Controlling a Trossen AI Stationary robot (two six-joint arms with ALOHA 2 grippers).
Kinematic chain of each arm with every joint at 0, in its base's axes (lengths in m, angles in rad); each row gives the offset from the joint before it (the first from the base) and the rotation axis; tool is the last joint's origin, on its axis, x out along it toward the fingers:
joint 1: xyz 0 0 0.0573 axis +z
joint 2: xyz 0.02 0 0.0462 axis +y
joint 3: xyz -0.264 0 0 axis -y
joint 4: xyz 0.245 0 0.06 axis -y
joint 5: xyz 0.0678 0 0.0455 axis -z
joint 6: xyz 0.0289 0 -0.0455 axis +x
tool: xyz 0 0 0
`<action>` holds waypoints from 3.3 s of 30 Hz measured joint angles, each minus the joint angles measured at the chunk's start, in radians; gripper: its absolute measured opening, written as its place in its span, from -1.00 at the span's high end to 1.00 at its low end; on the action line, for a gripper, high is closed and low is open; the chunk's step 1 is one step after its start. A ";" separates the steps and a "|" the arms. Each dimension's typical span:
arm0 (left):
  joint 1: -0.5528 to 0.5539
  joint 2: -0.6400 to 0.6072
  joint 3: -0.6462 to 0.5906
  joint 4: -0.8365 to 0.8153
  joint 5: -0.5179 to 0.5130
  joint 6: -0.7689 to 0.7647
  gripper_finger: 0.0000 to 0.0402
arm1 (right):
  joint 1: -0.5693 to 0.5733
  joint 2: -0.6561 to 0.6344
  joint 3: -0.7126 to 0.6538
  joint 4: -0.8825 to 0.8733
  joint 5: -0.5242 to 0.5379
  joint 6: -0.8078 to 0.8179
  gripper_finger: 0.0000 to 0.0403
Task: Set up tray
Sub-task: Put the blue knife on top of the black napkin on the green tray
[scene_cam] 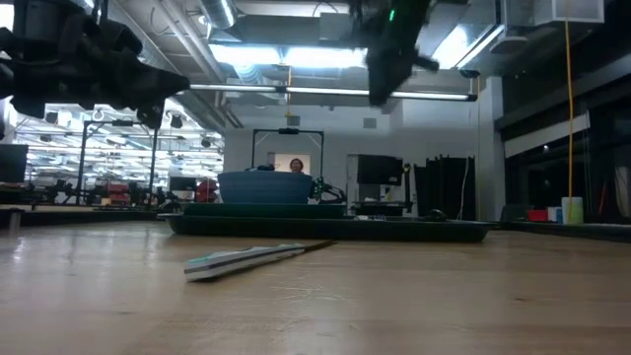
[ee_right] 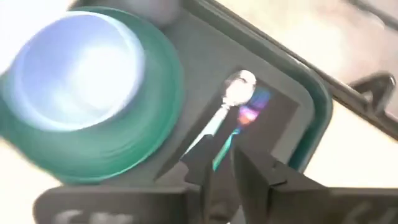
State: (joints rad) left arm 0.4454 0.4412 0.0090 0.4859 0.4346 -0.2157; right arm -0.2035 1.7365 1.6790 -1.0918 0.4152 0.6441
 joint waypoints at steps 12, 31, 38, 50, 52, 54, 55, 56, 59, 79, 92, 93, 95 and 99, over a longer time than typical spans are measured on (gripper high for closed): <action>-0.330 0.041 0.103 -0.213 -0.446 0.068 0.99 | 0.249 -0.186 -0.448 0.371 0.165 -0.031 0.94; -0.535 0.585 0.579 -0.655 -0.684 0.067 0.98 | 0.378 -0.342 -1.047 1.296 0.141 -0.323 0.89; -0.526 0.813 0.801 -1.003 -0.676 -0.113 0.98 | 0.378 -0.342 -1.186 1.486 0.153 -0.364 0.89; -0.591 1.070 1.036 -1.123 -0.525 -0.464 0.98 | 0.355 -0.341 -1.227 1.533 0.194 -0.403 0.88; -0.624 1.098 1.076 -1.160 -0.536 -0.506 0.98 | 0.349 -0.341 -1.227 1.535 0.194 -0.418 0.88; -0.659 1.119 1.113 -1.196 -0.568 -0.548 0.98 | 0.344 -0.341 -1.227 1.536 0.194 -0.419 0.88; -0.675 1.129 1.130 -1.197 -0.585 -0.567 0.98 | 0.340 -0.341 -1.227 1.532 0.194 -0.420 0.88; -0.692 1.141 1.149 -1.200 -0.599 -0.586 0.98 | 0.338 -0.341 -1.227 1.530 0.194 -0.420 0.88; -0.732 1.179 1.194 -1.223 -0.631 -0.635 0.98 | 0.327 -0.341 -1.227 1.526 0.194 -0.421 0.88; -0.846 1.496 1.451 -1.271 -0.669 -0.660 0.98 | 0.322 -0.341 -1.227 1.516 0.121 -0.479 0.88; -0.850 1.495 1.447 -1.277 -0.683 -0.623 0.98 | 0.317 -0.341 -1.227 1.589 0.124 -0.421 0.88; -0.850 1.495 1.447 -1.275 -0.686 -0.597 0.98 | 0.317 -0.341 -1.227 1.589 0.123 -0.421 0.88; -0.850 1.495 1.447 -1.268 -0.691 -0.545 0.98 | 0.317 -0.341 -1.227 1.589 0.100 -0.413 0.88; -0.850 1.495 1.447 -1.267 -0.692 -0.487 0.98 | 0.317 -0.341 -1.227 1.586 -0.005 -0.415 0.88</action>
State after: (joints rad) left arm -0.4042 1.9366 1.4555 -0.7813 -0.2569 -0.7022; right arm 0.1135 1.3952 0.4515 0.4944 0.4102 0.2289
